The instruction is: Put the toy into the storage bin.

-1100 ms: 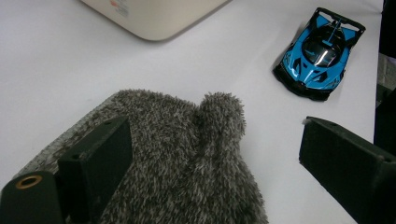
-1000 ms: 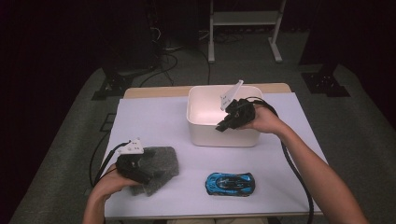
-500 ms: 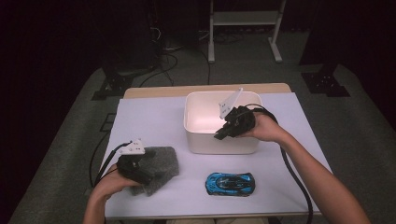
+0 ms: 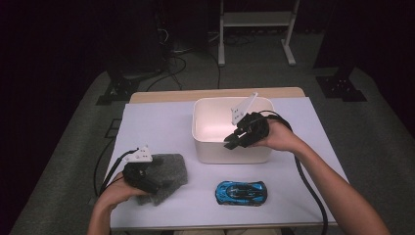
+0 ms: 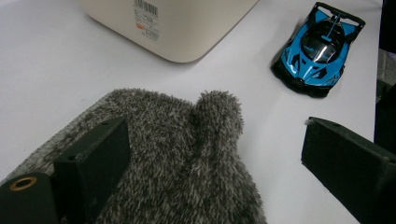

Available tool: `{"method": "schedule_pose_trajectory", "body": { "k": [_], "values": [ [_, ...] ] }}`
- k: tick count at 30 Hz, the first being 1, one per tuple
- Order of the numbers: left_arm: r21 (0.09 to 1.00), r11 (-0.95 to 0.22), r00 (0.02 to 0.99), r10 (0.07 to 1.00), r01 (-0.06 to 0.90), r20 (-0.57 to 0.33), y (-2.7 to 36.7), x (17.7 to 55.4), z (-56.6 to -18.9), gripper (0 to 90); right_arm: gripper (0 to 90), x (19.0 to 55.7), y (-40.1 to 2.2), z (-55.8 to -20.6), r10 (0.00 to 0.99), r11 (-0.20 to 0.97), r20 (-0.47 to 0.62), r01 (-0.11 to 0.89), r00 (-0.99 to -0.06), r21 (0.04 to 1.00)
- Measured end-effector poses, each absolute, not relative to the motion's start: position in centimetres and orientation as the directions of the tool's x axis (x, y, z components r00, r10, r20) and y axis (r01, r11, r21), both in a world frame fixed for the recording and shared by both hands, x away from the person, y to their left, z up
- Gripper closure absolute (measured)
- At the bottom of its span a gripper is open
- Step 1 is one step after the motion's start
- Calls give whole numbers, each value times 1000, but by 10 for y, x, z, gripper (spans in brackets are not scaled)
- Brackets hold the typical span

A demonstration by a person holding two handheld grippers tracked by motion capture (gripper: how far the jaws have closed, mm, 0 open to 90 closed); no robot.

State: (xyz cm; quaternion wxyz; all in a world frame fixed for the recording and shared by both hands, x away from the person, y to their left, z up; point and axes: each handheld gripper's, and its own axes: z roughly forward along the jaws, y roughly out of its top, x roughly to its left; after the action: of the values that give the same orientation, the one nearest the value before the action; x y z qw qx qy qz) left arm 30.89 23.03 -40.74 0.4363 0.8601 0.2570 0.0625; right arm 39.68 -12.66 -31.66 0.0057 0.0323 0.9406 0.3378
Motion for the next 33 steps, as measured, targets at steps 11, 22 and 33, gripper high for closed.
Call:
{"method": "schedule_pose_trajectory", "body": {
  "k": [11,22,33],
  "values": [
    [779,-496,863,493,385,-113,228,308,-407,77,434,375,-143,-298,108,712,-13,69,-994,698],
    [775,-504,863,495,381,-103,227,308,-408,77,269,339,-160,-301,103,679,-11,62,-995,731],
    [772,-508,862,497,382,-100,228,307,-409,77,189,315,-167,-334,105,684,15,84,-994,724]
  ]
}}
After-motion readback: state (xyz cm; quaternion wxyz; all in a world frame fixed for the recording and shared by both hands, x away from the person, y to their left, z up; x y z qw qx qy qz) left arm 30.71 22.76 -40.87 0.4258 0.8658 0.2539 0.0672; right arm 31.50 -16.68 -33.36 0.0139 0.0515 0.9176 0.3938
